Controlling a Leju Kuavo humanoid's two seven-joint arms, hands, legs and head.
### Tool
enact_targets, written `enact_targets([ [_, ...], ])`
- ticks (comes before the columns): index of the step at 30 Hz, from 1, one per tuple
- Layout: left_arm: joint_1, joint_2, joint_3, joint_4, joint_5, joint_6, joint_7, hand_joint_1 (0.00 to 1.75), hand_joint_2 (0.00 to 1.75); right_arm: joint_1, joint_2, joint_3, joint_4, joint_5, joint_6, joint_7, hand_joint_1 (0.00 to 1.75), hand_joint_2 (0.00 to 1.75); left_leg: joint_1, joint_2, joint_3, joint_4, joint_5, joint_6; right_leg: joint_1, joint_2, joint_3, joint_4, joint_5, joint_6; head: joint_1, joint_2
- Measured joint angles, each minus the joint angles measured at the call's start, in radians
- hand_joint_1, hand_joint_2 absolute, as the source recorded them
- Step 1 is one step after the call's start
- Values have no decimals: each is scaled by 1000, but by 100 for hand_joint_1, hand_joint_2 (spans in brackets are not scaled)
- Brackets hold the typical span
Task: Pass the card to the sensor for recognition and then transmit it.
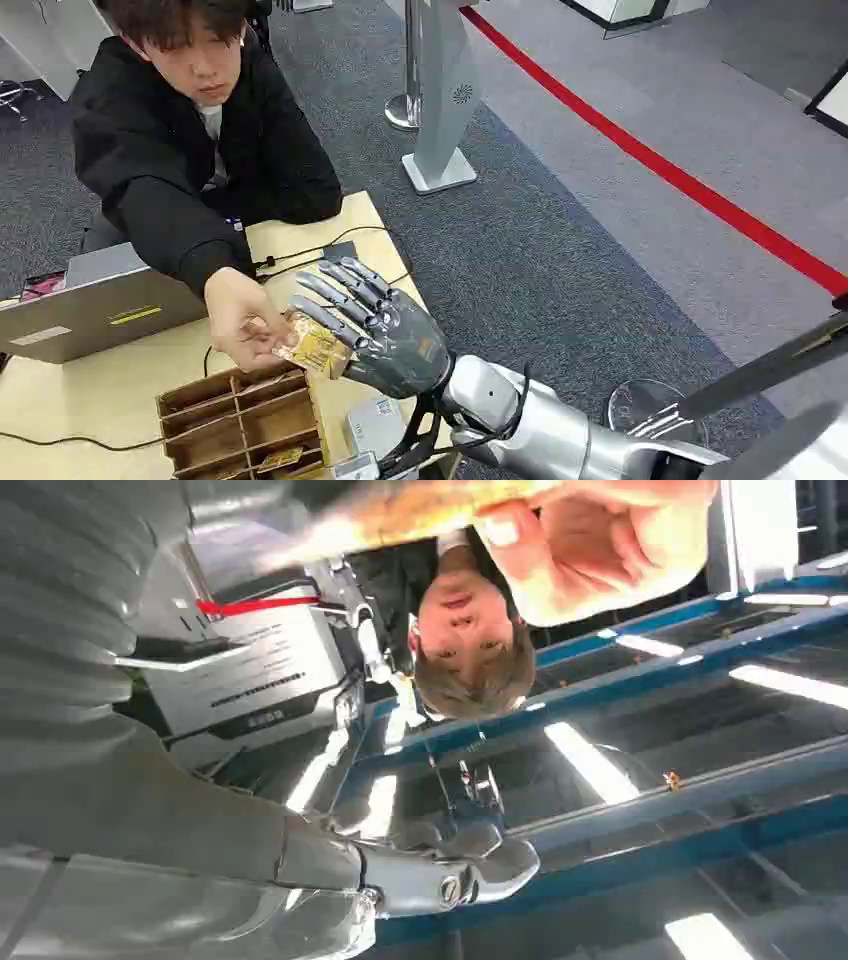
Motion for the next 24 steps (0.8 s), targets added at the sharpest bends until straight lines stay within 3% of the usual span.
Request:
enact_targets([
  [17, 0, 0, 0, 0, 0, 0, 0, 0, 0, -5, 0, 7, 3, -8, -6, 10, 175, 175, 0, 0, 0, 0, 0, 0, 0, 0, 0, 0, 0, 0, 0, 0],
  [24, 0, 0, 0, 0, 0, 1, 0, 0, 0, -5, 0, 9, 2, -52, -6, -14, 175, 175, 0, 0, 0, 0, 0, 0, 0, 0, 0, 0, 0, 0, 0, 0],
])
